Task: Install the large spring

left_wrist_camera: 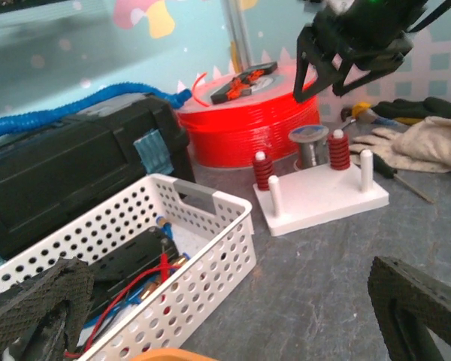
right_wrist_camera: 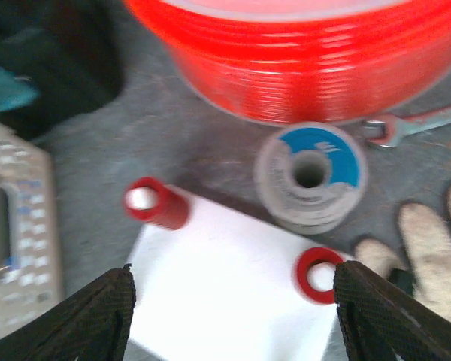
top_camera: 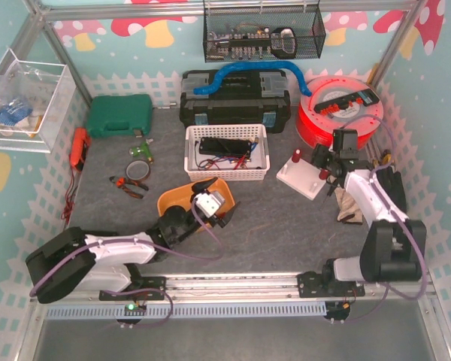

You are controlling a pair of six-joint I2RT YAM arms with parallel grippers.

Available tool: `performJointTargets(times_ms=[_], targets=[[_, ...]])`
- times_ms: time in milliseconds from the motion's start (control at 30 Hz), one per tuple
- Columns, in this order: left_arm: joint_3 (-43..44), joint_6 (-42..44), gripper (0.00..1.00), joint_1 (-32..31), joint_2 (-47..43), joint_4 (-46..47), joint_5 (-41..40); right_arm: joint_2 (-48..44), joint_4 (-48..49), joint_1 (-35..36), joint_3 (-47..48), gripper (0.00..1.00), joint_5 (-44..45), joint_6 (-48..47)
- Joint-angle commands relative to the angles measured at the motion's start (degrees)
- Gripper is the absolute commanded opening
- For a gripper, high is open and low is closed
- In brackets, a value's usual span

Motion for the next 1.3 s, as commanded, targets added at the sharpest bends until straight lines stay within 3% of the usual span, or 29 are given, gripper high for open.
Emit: performJointTargets(times_ms=[0, 133, 333, 500, 600, 733, 967, 1267], targets=[[5.97, -4.30, 0.99, -0.30, -3.04, -13.99, -5.17, -6.75, -1.21, 4.36, -2.63, 0.75, -6.07, -0.30], [15.72, -13.07, 0.99, -0.23, -4.98, -35.76, -8.48, -11.68, 1.26, 10.69, -5.87, 0.87, -5.61, -0.15], [22.30, -22.72, 0.99, 1.67, -9.02, -50.63, -15.37, -16.09, 8.04, 16.41, -10.78, 0.98, -6.61, 1.27], [25.88, -30.27, 0.98, 8.46, -11.35, -64.11, -5.36, -20.34, 9.88, 16.68, -14.24, 0.99, -4.70, 3.07], [30.02, -36.88, 0.88, 12.39, -10.28, -74.89, -0.45, -23.90, 9.35, 16.68, -15.69, 0.98, -4.03, 5.55], [37.98, -36.15, 0.77, 14.72, -9.08, -85.78, 5.13, -30.23, 9.26, 16.68, -17.07, 0.97, -1.17, 11.45], [57.84, -26.38, 0.72, 16.83, -0.62, -100.41, 8.60, -32.09, 3.34, 16.68, -14.39, 0.97, -0.26, 13.93], [52.70, -11.92, 0.68, 18.81, 8.47, -100.88, 9.53, -30.05, -5.66, 16.68, -14.08, 0.94, -1.77, 6.13]])
